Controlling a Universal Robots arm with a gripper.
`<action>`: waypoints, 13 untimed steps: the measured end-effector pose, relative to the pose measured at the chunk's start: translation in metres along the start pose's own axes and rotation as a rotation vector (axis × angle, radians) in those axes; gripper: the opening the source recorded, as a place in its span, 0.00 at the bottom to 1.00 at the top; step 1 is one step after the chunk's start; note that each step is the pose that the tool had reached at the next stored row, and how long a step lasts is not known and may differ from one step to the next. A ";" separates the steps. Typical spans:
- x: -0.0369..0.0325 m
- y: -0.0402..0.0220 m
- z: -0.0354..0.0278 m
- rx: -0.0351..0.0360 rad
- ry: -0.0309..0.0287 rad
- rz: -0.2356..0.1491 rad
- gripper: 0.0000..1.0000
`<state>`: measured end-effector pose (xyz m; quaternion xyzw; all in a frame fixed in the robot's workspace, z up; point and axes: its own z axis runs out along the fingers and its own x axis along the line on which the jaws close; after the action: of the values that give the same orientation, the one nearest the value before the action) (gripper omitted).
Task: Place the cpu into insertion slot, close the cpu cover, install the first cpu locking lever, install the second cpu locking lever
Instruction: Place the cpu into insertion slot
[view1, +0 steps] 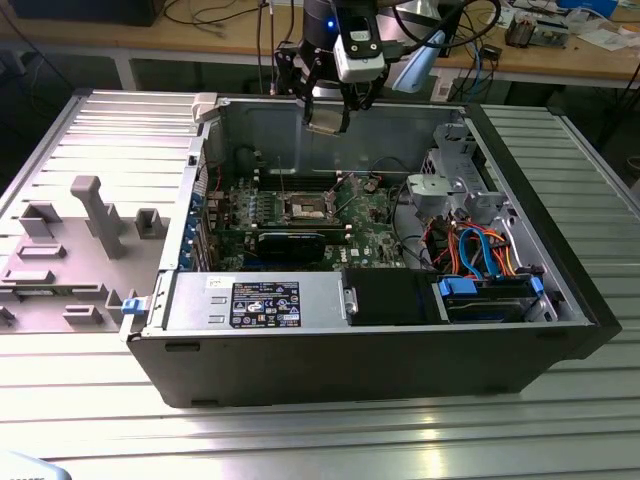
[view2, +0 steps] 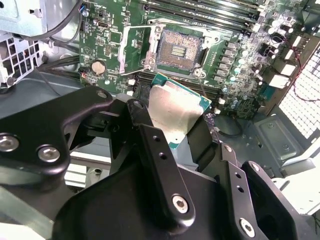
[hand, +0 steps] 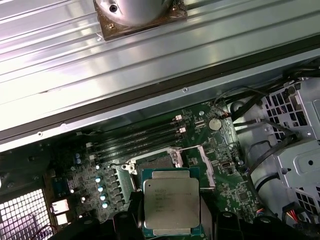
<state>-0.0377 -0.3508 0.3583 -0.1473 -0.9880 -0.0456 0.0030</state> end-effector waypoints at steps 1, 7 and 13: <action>0.0000 0.0000 0.0000 -0.0001 -0.0002 0.003 0.55; 0.0000 0.0000 0.0001 -0.0008 -0.0035 0.039 0.55; 0.0000 0.0000 0.0001 -0.0011 -0.0050 0.055 0.55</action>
<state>-0.0377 -0.3508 0.3582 -0.1746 -0.9836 -0.0457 0.0017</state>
